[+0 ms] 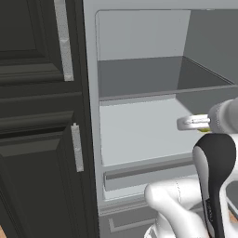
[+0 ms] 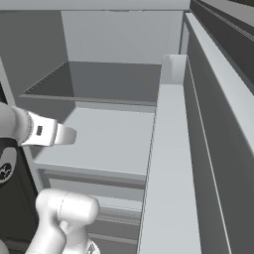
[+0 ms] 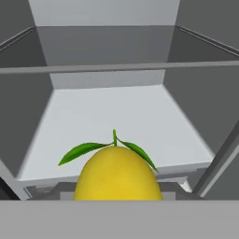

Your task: Retrieve a lemon from the fridge and place it on the cutting board with the fish.

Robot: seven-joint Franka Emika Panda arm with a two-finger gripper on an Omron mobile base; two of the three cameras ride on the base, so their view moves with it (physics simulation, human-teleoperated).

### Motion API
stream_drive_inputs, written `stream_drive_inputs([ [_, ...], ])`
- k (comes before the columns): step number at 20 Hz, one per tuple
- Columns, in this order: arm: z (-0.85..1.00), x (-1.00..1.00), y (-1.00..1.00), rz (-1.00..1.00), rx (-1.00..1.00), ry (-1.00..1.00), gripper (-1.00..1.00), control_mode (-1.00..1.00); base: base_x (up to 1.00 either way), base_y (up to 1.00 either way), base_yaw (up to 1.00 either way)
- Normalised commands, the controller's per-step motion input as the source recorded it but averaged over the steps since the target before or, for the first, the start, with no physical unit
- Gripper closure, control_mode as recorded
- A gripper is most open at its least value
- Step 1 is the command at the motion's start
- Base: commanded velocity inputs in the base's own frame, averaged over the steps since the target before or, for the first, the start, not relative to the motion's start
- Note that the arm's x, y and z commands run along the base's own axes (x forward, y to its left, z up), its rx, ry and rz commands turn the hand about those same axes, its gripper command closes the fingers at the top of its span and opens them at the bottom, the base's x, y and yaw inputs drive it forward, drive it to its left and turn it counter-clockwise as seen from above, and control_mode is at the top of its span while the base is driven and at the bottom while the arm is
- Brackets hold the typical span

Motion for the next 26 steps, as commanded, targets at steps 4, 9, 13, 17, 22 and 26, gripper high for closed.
stream_drive_inputs([
  [4,-0.03,0.0,0.0,0.0,0.0,0.0,1.0,-1.0,0.0,0.0,0.0],
  [9,0.0,0.0,0.0,0.0,0.0,0.0,1.0,-1.0,0.0,0.0,0.0],
  [13,0.0,0.0,0.0,0.0,0.0,0.0,1.0,-1.0,0.0,0.0,0.0],
  [17,0.0,-0.02,0.0,0.0,0.0,0.0,1.0,1.0,-0.11,0.0,0.0],
  [22,0.0,0.0,0.0,0.0,0.0,0.0,1.0,1.0,-0.54,0.08,-0.1],
  [26,0.0,0.0,0.0,0.0,0.0,0.0,1.0,1.0,-0.61,0.33,-0.25],
])
